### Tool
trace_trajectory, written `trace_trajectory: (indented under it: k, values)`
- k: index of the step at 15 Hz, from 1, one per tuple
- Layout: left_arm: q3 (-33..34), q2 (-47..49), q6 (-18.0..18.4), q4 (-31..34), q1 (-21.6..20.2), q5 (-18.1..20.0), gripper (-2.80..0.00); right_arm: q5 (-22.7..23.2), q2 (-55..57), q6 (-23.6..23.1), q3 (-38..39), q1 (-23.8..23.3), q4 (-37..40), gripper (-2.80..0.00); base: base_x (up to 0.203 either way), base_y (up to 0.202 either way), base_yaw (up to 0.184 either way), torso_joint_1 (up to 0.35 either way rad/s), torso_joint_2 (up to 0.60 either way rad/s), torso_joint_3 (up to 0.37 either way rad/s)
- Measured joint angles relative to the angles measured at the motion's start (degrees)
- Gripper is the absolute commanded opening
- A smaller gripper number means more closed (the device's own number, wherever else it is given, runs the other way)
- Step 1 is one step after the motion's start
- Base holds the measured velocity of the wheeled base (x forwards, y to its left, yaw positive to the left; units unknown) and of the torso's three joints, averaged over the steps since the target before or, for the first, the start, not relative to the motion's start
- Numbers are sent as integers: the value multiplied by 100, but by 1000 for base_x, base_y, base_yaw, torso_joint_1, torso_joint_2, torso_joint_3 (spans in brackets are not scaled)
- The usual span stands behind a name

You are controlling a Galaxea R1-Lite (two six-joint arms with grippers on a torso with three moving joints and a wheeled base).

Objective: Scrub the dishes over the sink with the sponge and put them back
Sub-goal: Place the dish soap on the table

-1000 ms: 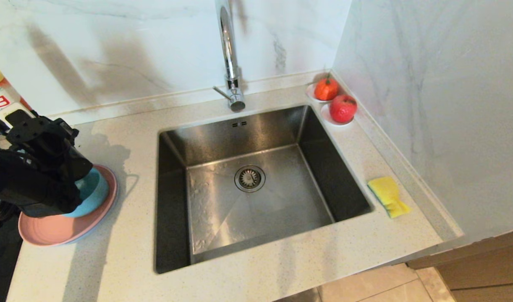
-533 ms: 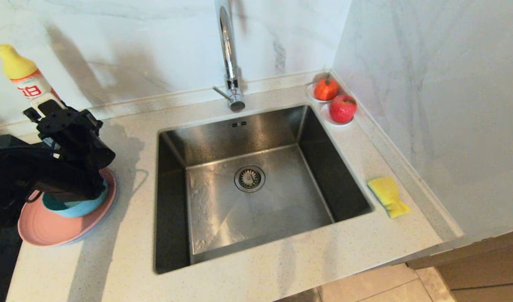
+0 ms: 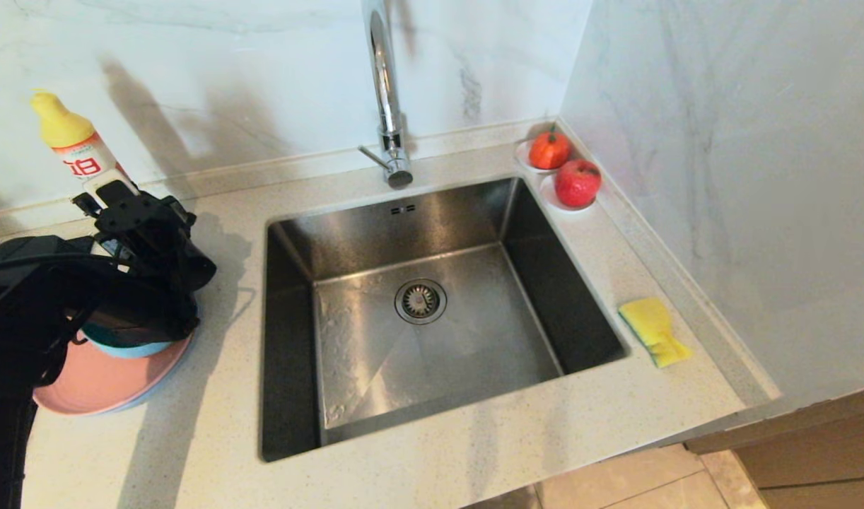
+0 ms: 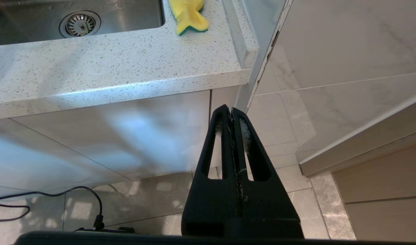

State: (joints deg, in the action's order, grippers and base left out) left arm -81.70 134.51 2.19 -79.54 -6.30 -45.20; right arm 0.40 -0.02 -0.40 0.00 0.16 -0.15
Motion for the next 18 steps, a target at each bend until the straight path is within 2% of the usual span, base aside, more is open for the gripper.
trace_trajectory:
  k: [8,12,18]
  values:
    - [-74,-86,17,22,-2,-2,-280,3,0,-3,0,0,0,-280,0,0,0,0,0,0]
    - [-60,-345,-13,245,2,-72,-280,1,0,-3,0,0,0,-280,0,0,0,0,0,0]
    - [-211,-424,-35,416,383,-240,-280,1,0,-1,0,0,1,-280,0,0,0,0,0,0]
